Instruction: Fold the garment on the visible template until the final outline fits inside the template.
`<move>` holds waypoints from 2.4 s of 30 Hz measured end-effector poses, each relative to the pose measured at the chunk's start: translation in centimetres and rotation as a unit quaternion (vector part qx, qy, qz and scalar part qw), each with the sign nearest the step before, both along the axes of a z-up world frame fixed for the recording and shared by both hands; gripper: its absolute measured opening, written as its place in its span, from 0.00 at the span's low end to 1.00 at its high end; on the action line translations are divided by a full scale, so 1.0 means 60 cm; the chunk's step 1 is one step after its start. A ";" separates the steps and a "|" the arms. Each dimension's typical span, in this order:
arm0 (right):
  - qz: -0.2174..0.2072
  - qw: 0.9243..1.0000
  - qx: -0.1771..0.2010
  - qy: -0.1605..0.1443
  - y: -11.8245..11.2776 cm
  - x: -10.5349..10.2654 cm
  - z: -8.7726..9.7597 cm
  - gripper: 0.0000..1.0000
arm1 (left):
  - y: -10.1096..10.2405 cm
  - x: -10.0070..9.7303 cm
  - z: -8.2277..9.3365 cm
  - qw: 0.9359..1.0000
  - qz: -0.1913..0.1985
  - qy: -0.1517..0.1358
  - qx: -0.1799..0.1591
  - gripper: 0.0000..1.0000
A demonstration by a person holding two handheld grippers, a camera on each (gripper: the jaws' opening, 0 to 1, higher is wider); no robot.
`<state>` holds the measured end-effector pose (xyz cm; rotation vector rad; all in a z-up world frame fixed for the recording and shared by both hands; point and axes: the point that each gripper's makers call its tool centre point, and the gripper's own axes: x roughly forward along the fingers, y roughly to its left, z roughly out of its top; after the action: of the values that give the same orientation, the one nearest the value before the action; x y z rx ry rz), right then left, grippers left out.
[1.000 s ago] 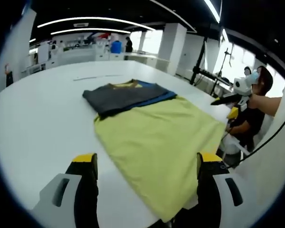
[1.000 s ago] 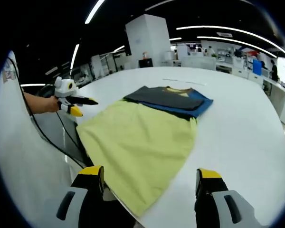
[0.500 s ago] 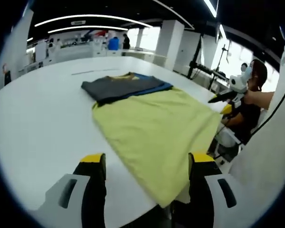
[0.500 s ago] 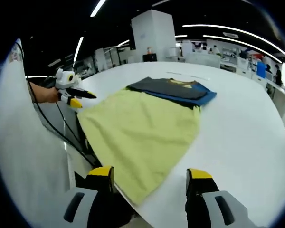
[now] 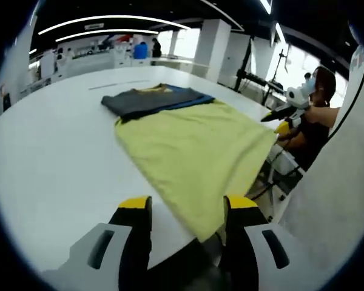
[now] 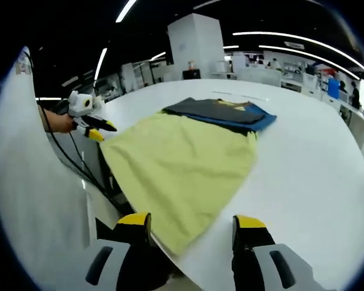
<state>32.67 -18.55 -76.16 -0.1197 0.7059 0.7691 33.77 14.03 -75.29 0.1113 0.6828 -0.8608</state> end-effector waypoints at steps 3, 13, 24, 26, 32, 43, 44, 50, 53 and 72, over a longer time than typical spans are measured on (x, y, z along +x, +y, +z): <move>0.000 1.000 0.002 0.001 0.000 -0.003 -0.001 0.49 | 0.003 -0.005 -0.003 1.000 0.002 0.003 0.002 0.42; 0.003 1.000 -0.001 0.006 -0.002 -0.014 -0.007 0.41 | 0.004 -0.029 -0.013 1.000 -0.004 0.019 0.006 0.25; 0.011 1.000 -0.006 0.004 -0.002 -0.026 -0.013 0.30 | 0.001 -0.040 -0.015 1.000 -0.011 0.024 0.015 0.14; 0.013 1.000 -0.007 0.003 -0.002 -0.027 -0.013 0.28 | 0.000 -0.042 -0.016 0.999 -0.015 0.026 0.018 0.11; 0.020 1.000 -0.012 -0.005 -0.004 -0.031 -0.012 0.20 | 0.008 -0.041 -0.020 0.999 -0.016 0.025 0.020 0.08; 0.018 1.000 -0.014 -0.009 -0.003 -0.038 -0.014 0.05 | 0.012 -0.040 -0.025 0.999 -0.015 0.028 0.021 0.03; 0.018 1.000 -0.014 -0.010 -0.003 -0.037 -0.014 0.04 | 0.012 -0.040 -0.025 0.999 -0.015 0.028 0.021 0.03; 0.021 1.000 -0.010 -0.013 0.000 -0.036 -0.010 0.00 | 0.018 -0.038 -0.029 0.999 -0.016 0.029 0.021 0.01; 0.022 1.000 -0.009 -0.014 0.002 -0.034 -0.007 0.00 | 0.018 -0.037 -0.031 0.999 -0.023 0.029 0.023 0.01; 0.013 0.999 0.003 -0.030 0.010 -0.002 0.040 0.00 | 0.018 -0.004 0.010 1.000 -0.007 0.006 0.005 0.00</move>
<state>32.53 -17.97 -73.76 -0.1451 0.6462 0.7888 33.55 15.12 -74.66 0.1201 0.6991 -0.8726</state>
